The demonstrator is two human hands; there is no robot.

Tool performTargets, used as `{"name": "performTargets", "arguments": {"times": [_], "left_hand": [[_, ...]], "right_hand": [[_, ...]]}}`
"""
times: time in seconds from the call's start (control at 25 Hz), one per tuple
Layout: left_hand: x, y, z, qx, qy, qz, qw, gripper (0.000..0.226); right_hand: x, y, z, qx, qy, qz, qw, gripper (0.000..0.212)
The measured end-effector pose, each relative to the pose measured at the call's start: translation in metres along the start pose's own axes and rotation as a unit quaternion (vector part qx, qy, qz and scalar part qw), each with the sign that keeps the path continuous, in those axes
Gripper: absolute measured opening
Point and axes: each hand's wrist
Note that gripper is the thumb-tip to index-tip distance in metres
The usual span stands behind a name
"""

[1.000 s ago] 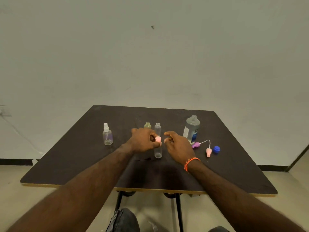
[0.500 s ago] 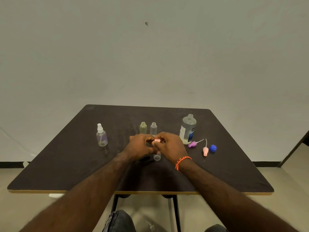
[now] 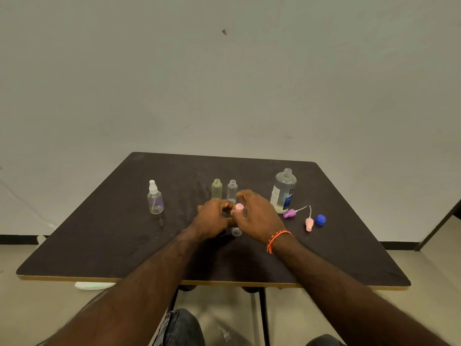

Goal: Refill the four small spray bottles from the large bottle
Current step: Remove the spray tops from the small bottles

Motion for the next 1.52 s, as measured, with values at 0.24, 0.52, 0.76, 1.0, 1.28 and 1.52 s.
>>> {"name": "performTargets", "arguments": {"times": [0.24,0.52,0.76,1.0,1.28,1.52], "left_hand": [[0.000,0.000,-0.001,0.000,0.012,-0.006,1.000,0.018],[0.002,-0.003,0.002,0.005,-0.001,-0.011,1.000,0.017],[0.002,-0.003,0.000,0.011,0.016,-0.006,1.000,0.019],[0.004,-0.003,0.002,-0.002,0.021,-0.015,1.000,0.019],[0.009,-0.001,-0.004,0.028,0.003,-0.013,1.000,0.020],[0.009,-0.001,-0.002,0.016,0.011,-0.022,1.000,0.022]], "right_hand": [[-0.007,0.008,0.000,0.032,0.018,0.031,0.999,0.022],[-0.006,0.007,0.000,0.075,-0.025,0.026,0.997,0.033],[-0.005,0.006,0.006,0.043,0.016,0.044,0.998,0.043],[-0.010,0.007,0.005,0.073,0.018,0.022,0.997,0.021],[0.000,0.006,-0.005,0.040,0.096,0.036,0.994,0.031],[-0.002,0.020,-0.003,-0.037,0.069,-0.109,0.991,0.027]]}}
Point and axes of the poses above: each hand's wrist, its own x-axis away from the middle knuckle, its own y-axis out of the back of the hand, z = x × y
